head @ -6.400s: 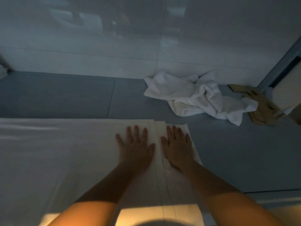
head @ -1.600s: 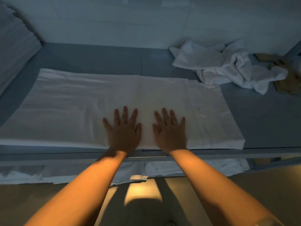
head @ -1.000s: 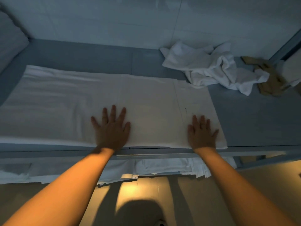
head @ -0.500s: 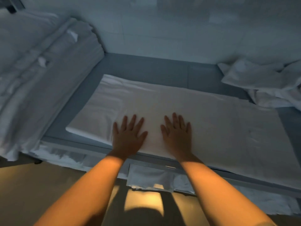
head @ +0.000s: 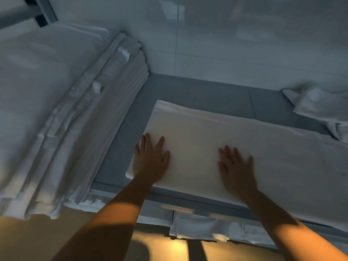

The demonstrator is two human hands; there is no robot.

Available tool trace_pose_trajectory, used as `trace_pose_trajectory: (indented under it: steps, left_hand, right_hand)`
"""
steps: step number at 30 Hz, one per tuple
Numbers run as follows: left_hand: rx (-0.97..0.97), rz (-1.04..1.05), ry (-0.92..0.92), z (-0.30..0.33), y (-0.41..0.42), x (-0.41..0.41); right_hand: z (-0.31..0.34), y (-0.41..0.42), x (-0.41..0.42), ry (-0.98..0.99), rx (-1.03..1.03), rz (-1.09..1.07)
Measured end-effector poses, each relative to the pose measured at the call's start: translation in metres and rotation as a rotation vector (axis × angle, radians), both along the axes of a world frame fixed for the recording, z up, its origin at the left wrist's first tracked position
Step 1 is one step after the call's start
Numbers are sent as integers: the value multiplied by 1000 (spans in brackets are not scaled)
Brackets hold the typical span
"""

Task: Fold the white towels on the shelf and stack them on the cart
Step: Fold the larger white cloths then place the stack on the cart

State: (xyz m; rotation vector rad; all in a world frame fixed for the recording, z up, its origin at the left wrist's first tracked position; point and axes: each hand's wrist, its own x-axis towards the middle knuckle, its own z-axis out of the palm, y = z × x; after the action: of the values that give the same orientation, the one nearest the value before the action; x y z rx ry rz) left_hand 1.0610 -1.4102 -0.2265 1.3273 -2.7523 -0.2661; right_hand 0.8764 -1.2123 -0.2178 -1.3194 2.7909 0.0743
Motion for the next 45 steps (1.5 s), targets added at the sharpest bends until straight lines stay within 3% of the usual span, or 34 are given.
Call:
trace_pose_trajectory:
  steps: [3,6,10,14,16,18,20,21,24,26,30,33,41,45]
  left_hand:
    - [26,118,153,-6,2,4]
    - [-5,153,195,-13,2,4]
    - [23,172,156,-17,-3,5]
    - [44,119,88,-14,0,9]
    - [57,131,97,-14,-1,9]
    - [68,132,96,-15,0,7]
    - [68,131,88,-16,-1,7]
    - [69,130,89,-17,-3,6]
    - [73,119,94,-18,-3,7]
    - [70,118,100,-18,-4,8]
    - [56,70,88,-18,-15,6]
    - [31,-6,37,-18,-39,0]
    - [-65,-295,-127,-14,-113,-35]
    - [-164,-433,-60,-8,-133,-55]
  right_hand:
    - [2,-78,41,-94,-83,486]
    - [-1,-148,53,-93,-23,697]
    - [-6,-208,11,-50,-6,577]
    - [5,-250,-31,-105,71,267]
    - [4,-262,-24,-14,10,261]
    - [-3,-263,1,-4,-113,590]
    - [-14,-260,18,-45,-95,889]
    - [-13,-265,15,-54,-82,875]
    - [-1,-278,-26,-51,7,474]
    - [2,-263,-58,-67,61,331]
    - [0,-197,-90,-26,-1,395]
    - [1,-174,-96,9,61,451]
    - [-6,-152,-107,-44,25,280]
    - [-9,-124,-108,-56,-18,222]
